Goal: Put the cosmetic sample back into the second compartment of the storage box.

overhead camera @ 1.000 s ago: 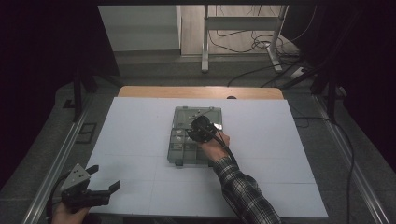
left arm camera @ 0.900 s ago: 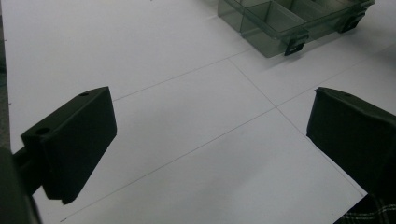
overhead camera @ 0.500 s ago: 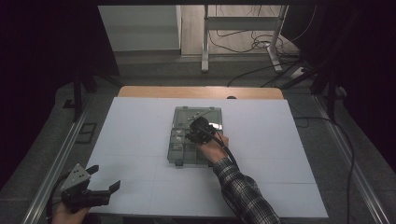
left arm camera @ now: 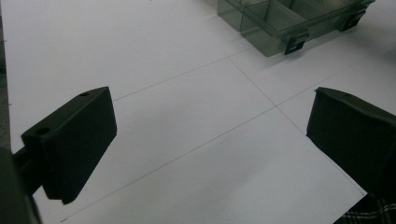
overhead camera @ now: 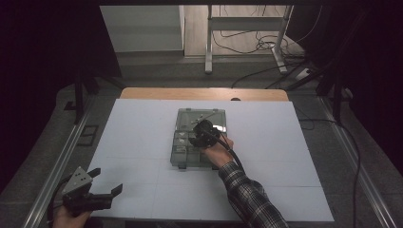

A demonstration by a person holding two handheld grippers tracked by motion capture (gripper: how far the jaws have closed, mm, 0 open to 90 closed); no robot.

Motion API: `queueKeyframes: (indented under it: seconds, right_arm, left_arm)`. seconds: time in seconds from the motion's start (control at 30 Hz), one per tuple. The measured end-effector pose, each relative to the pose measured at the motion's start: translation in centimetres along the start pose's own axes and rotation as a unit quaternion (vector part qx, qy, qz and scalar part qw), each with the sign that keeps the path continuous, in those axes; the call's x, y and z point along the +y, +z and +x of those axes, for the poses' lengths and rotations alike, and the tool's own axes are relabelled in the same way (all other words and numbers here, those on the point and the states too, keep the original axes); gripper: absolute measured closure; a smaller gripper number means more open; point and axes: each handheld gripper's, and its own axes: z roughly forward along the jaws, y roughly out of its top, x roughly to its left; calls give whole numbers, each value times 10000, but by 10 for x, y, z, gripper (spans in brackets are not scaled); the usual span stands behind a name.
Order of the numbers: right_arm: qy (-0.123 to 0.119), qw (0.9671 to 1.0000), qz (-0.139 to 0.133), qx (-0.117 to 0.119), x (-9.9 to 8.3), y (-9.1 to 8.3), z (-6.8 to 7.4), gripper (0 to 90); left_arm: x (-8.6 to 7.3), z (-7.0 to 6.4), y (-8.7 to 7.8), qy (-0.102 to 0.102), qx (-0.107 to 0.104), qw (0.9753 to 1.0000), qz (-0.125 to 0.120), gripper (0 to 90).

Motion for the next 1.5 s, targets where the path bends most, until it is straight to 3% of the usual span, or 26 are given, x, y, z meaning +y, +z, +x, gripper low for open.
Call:
queueKeyframes:
  seconds: [0.47,1.07,1.5]
  right_arm:
    - [-12,10000,-77,-10,-4,-12,2,475]
    - [-27,9993,-243,289,-13,-30,6,379]
    - [2,9996,-119,270,-20,-39,6,301]
  left_arm:
    - [0,0,0,6,1,10000,4,22]
    - [0,-1,0,15,10,10000,13,21]
    - [0,-1,0,17,4,10000,9,22]
